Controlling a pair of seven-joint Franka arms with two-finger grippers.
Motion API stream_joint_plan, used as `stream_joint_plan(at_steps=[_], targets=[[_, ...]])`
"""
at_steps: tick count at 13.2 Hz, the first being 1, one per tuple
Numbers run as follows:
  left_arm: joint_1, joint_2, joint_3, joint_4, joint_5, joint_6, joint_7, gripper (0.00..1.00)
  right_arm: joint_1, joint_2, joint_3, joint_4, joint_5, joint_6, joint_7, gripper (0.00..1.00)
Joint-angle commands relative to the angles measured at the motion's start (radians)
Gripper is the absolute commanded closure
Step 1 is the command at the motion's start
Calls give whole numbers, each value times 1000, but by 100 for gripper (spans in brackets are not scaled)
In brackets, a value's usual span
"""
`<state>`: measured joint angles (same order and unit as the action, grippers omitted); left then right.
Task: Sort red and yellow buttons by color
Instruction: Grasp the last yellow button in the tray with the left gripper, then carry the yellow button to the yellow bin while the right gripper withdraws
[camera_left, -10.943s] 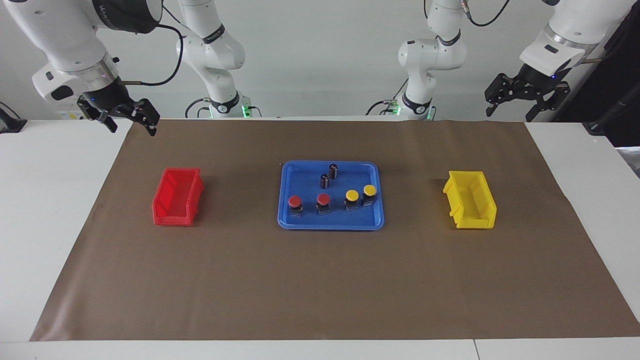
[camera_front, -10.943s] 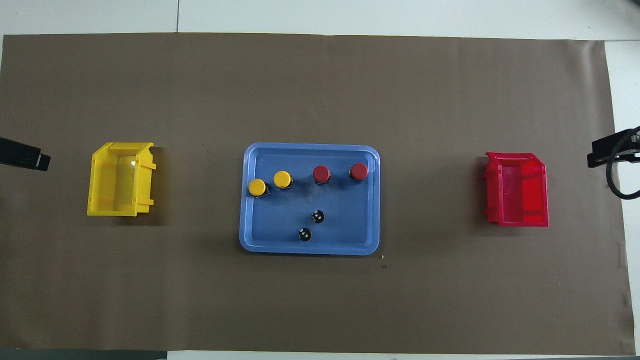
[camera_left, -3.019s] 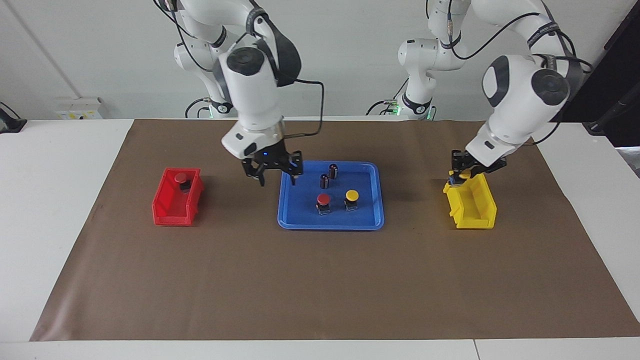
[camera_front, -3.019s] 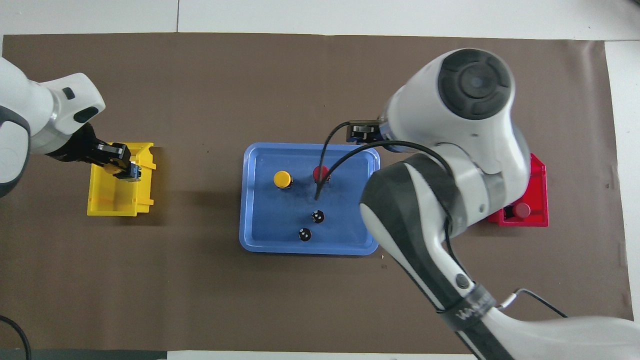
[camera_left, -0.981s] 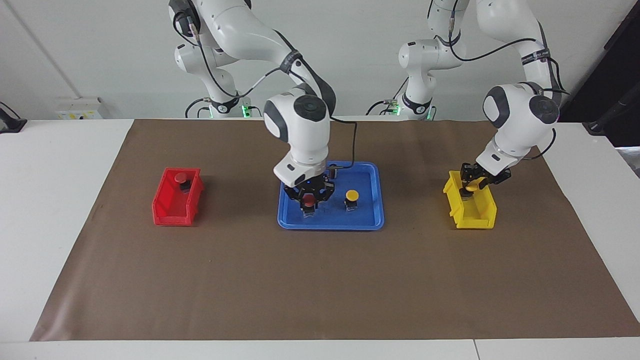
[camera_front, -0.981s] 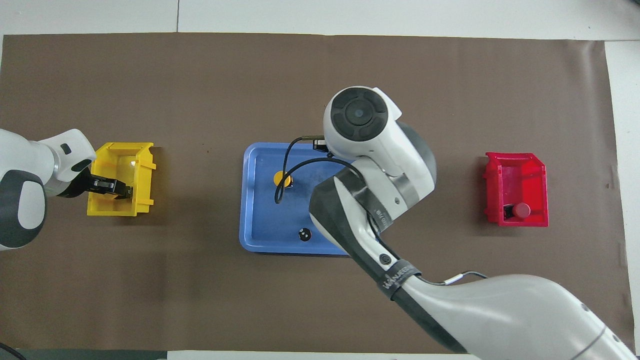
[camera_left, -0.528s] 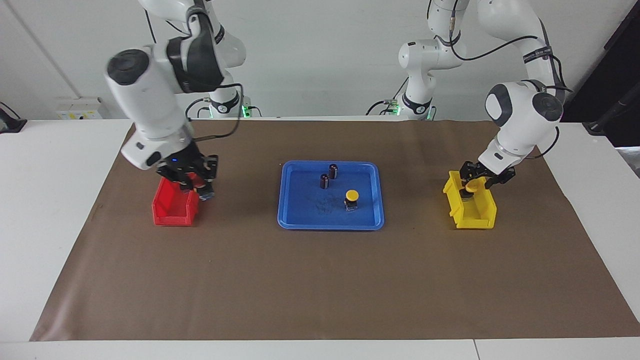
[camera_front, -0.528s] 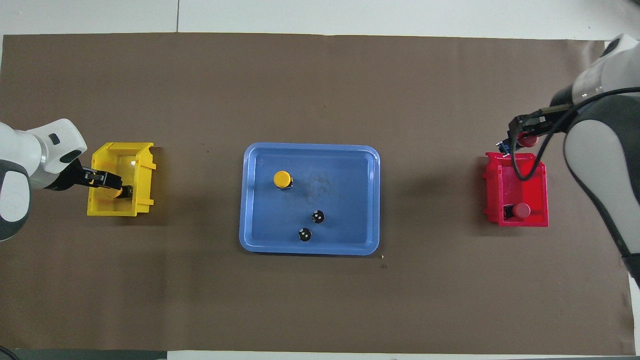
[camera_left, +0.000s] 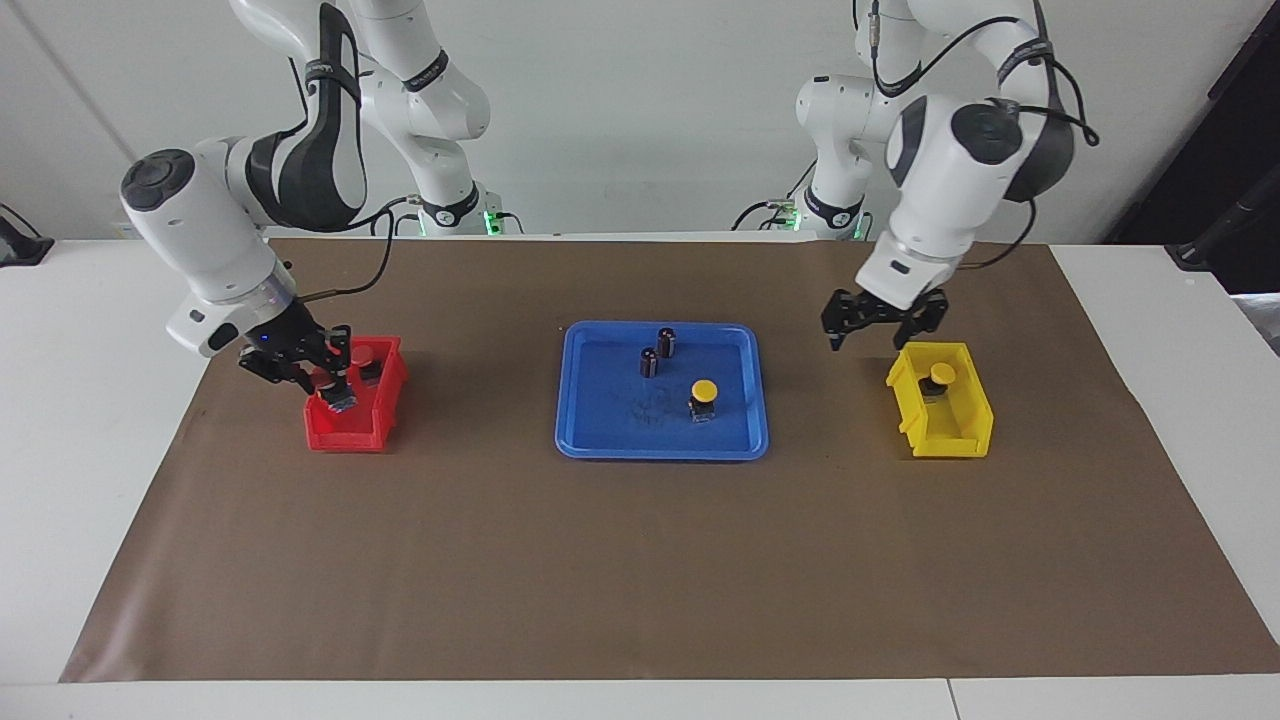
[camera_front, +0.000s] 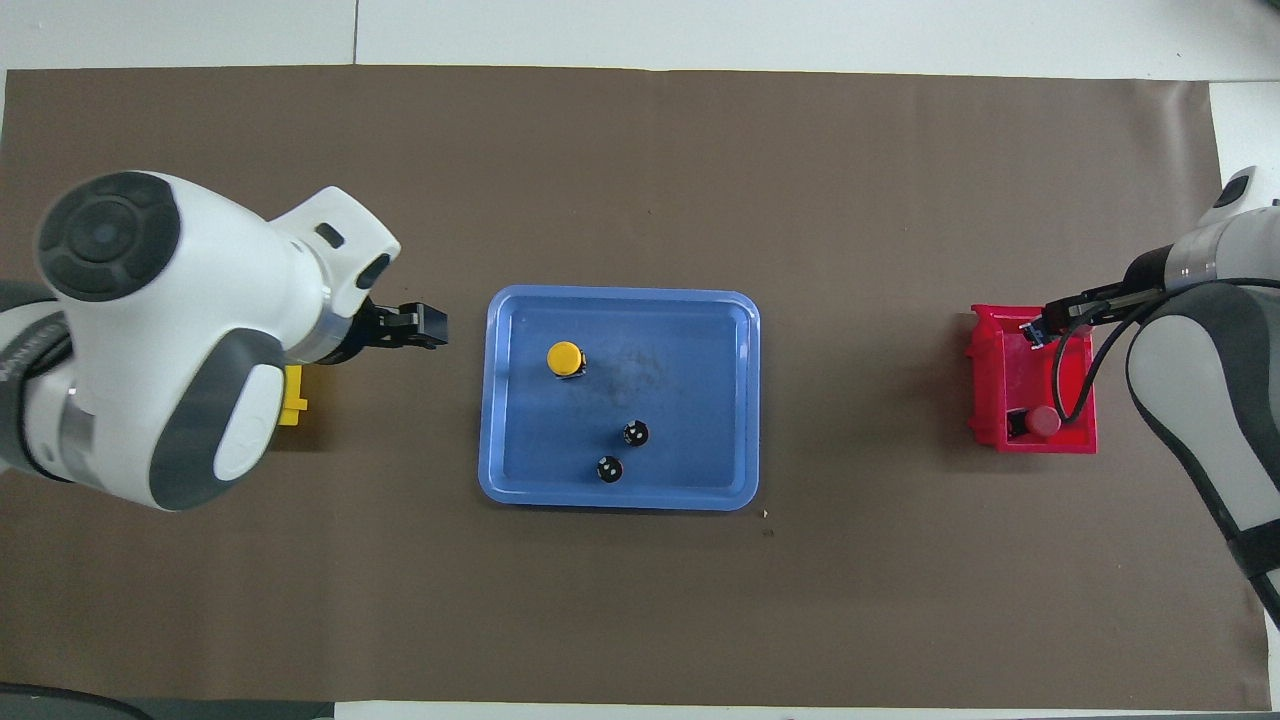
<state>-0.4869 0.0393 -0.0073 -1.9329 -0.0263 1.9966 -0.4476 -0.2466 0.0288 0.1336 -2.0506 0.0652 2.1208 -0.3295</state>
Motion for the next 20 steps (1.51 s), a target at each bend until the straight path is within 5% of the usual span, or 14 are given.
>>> stream_joint_plan(at_steps=[1, 9, 12, 14, 17, 19, 20], targets=[[-106, 100, 20, 12, 13, 85, -138, 3, -36, -67, 8, -121, 19, 88, -56, 78], [-182, 258, 20, 80, 11, 206, -256, 3, -25, -23, 8, -253, 22, 312, -19, 78], [-180, 260, 18, 71, 13, 203, -255, 4, -25, -32, 8, -305, 22, 367, -20, 76], [-179, 260, 18, 66, 13, 205, -258, 17, -25, -32, 8, -301, 22, 366, -25, 55], [-177, 261, 18, 66, 11, 215, -258, 18, -29, -15, 8, -191, 21, 242, -31, 33], [-179, 272, 18, 68, 11, 220, -278, 39, -36, 9, 8, -39, 21, 64, -29, 23], [-179, 274, 18, 68, 11, 220, -295, 70, -33, 5, 8, 39, 21, -37, -22, 22]])
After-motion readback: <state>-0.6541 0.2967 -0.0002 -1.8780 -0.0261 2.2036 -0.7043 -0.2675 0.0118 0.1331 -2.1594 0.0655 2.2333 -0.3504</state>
